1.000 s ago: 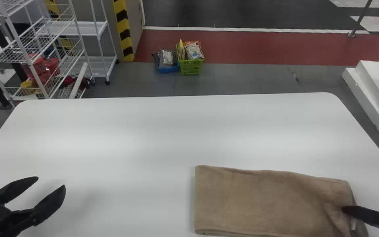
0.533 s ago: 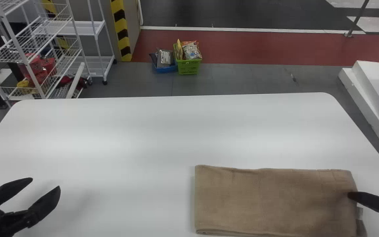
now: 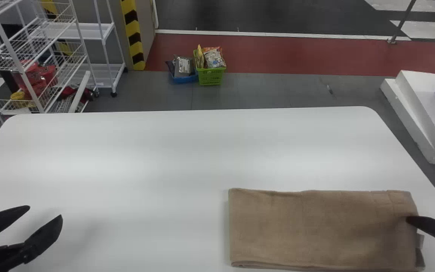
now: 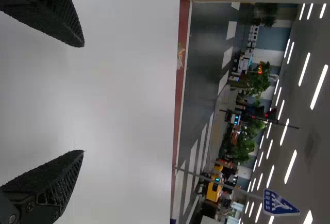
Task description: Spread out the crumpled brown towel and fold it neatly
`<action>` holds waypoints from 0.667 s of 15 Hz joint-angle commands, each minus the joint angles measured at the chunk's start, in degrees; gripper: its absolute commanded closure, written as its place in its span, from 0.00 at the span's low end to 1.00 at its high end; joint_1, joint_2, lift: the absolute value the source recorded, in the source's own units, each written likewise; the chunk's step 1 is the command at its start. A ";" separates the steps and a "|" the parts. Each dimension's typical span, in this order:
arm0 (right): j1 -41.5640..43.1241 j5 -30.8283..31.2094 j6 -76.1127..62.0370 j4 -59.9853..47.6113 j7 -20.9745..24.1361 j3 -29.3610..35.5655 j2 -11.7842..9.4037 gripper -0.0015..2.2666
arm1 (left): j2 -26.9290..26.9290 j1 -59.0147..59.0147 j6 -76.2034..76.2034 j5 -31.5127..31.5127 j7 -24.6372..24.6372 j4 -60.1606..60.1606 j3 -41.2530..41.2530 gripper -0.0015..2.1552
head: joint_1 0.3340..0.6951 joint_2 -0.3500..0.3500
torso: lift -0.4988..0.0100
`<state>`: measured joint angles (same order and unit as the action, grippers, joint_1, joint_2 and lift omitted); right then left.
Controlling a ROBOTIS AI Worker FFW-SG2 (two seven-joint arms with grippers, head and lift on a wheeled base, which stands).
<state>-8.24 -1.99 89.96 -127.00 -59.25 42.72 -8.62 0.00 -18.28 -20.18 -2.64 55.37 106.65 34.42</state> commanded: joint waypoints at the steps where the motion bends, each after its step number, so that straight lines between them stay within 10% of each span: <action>1: -0.29 -3.63 0.12 -1.24 -0.25 2.72 -0.08 0.50 | 0.15 0.00 0.00 0.00 0.09 0.05 0.03 0.03 | 1.00 0.43 | 0.73; 10: -1.34 -6.44 0.12 -2.29 -0.34 6.85 -0.26 0.50 | 0.15 0.27 0.00 0.17 -0.17 -0.30 -0.23 0.03 | 1.00 0.38 | 0.73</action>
<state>-9.46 -7.46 89.96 -128.82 -59.58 49.24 -8.89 0.00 -18.13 -20.18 -2.52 55.18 106.38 34.29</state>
